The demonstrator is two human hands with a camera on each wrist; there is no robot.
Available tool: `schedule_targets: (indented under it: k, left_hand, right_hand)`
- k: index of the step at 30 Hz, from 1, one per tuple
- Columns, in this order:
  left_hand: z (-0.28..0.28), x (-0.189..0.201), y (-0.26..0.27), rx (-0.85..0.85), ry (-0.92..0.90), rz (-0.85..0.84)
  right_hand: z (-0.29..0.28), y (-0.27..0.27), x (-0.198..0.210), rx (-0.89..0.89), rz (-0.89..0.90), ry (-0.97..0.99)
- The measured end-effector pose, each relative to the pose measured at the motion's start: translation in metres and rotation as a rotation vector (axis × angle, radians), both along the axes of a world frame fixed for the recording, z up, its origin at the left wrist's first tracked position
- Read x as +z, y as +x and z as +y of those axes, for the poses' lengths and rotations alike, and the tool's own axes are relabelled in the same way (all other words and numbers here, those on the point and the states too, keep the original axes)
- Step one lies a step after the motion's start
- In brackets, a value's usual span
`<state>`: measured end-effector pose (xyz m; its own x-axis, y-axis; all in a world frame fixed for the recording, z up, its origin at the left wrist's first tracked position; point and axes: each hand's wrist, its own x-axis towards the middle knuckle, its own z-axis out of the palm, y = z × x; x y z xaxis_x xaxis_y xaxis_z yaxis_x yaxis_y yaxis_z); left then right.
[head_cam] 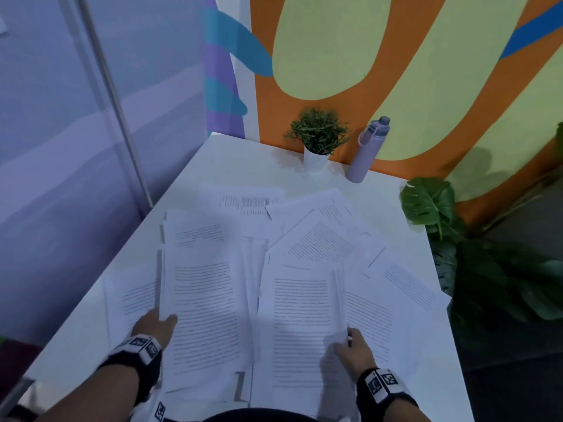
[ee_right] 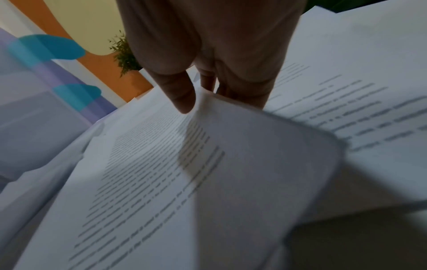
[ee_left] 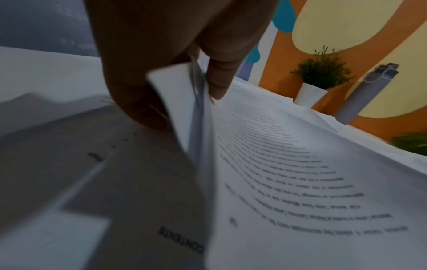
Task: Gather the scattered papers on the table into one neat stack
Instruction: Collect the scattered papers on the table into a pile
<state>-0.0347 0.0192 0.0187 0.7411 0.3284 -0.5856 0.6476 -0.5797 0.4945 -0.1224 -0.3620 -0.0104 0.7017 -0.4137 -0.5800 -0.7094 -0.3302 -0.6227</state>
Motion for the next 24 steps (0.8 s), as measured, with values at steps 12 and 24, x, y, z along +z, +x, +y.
schedule_targets:
  k: [12, 24]
  left_hand:
    - [0.014, 0.006, -0.008, -0.098, -0.127, -0.020]
    - [0.040, 0.015, -0.007, -0.074, -0.011, 0.000]
  right_hand:
    - [-0.037, 0.002, 0.009, 0.081, 0.055, -0.126]
    - [-0.058, 0.010, 0.027, 0.066, -0.103, -0.211]
